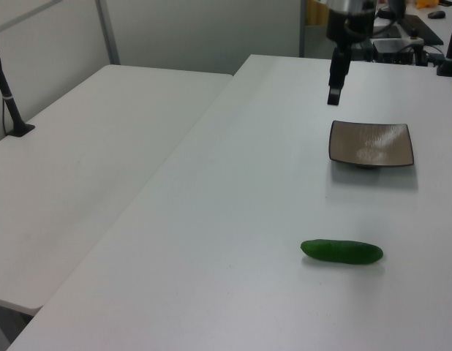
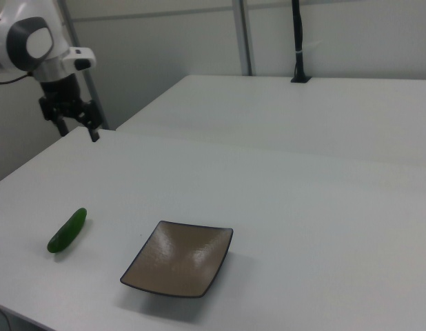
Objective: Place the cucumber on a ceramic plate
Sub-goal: 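Move the open gripper from above the plate toward the green cucumber, then lower the gripper over the cucumber and close it around its middle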
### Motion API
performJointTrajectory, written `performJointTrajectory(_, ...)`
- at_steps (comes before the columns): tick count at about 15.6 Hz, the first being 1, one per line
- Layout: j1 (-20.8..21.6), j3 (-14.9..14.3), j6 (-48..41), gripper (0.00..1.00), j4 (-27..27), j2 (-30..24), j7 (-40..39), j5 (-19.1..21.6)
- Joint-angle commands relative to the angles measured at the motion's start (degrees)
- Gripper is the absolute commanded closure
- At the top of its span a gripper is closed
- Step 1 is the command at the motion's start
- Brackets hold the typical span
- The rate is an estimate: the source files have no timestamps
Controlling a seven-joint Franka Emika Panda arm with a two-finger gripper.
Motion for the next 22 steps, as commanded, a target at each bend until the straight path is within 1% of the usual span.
performJointTrajectory(1,0.4,4.54,-0.89,0.0,0.48,1.26,2.42,0.59)
performJointTrajectory(3,2.59,5.51,-0.45,0.0,0.22,2.58,6.01,0.33)
performJointTrajectory(7,6.54,6.39,-0.02,0.0,-0.57,6.44,9.71,-0.19)
performJointTrajectory(10,8.48,6.84,4.28,0.0,-3.46,8.12,11.82,-0.46)
performJointTrajectory(14,10.42,6.84,7.27,0.0,-7.42,9.96,13.32,-1.51)
performJointTrajectory(16,11.56,6.84,9.12,0.0,-8.39,11.8,14.81,-3.61)
performJointTrajectory(19,12.79,6.84,10.53,0.0,-9.09,14.79,19.73,-8.36)
performJointTrajectory(22,12.97,6.84,13.86,0.0,-11.81,15.77,20.0,-9.86)
